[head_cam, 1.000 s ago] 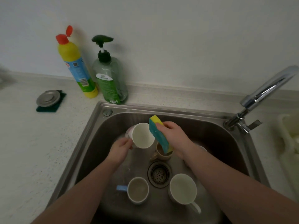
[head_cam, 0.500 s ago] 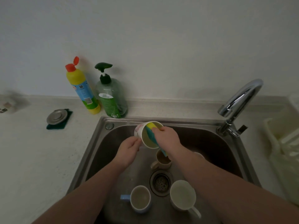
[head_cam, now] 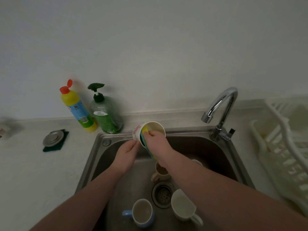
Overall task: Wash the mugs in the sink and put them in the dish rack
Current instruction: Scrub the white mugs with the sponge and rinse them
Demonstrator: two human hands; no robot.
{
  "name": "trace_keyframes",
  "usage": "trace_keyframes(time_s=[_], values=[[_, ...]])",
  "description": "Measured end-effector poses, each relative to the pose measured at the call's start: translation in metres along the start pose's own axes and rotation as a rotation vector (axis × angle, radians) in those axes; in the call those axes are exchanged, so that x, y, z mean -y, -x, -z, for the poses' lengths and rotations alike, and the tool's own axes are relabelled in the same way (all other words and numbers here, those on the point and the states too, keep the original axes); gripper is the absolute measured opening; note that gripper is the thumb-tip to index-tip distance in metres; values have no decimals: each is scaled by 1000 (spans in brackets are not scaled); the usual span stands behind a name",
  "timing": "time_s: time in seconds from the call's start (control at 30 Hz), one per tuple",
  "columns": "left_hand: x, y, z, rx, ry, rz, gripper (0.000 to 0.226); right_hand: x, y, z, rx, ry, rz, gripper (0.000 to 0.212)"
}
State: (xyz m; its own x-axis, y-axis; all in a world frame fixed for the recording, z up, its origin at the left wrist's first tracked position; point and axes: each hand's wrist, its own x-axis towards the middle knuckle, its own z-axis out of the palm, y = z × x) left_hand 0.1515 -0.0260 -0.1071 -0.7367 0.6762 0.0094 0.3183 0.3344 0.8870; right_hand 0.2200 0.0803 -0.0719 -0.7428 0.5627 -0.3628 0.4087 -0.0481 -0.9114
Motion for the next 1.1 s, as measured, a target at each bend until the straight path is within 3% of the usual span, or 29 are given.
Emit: trace_keyframes(time_s=[0.13,0.3,0.47,0.63,0.73,0.87,1.0,1.1], values=[[-11,1,2,11,-9,-30,30,12,0,-2,6,49,41,37],[-19,-1,12,-50,-1,-63,40,19,12,-7,55,237,291,35],[-15,-7,22,-91,-138,-157,37,14,19,12,138,605,464,34],[-16,-7,22,-9,-279,-202,39,-1,21,26,128,803,532,34],[-21,-9,20,-16,-327,-256,37,-2,24,24,53,728,527,33],[-32,-9,17,-30,-361,-367,48,8,19,9,-79,293,384,32],[-37,-13,20,-39,-388,-428,61,22,17,6,2,-20,300,36],[-43,-16,26,-47,-412,-440,61,26,21,16,45,27,384,37]])
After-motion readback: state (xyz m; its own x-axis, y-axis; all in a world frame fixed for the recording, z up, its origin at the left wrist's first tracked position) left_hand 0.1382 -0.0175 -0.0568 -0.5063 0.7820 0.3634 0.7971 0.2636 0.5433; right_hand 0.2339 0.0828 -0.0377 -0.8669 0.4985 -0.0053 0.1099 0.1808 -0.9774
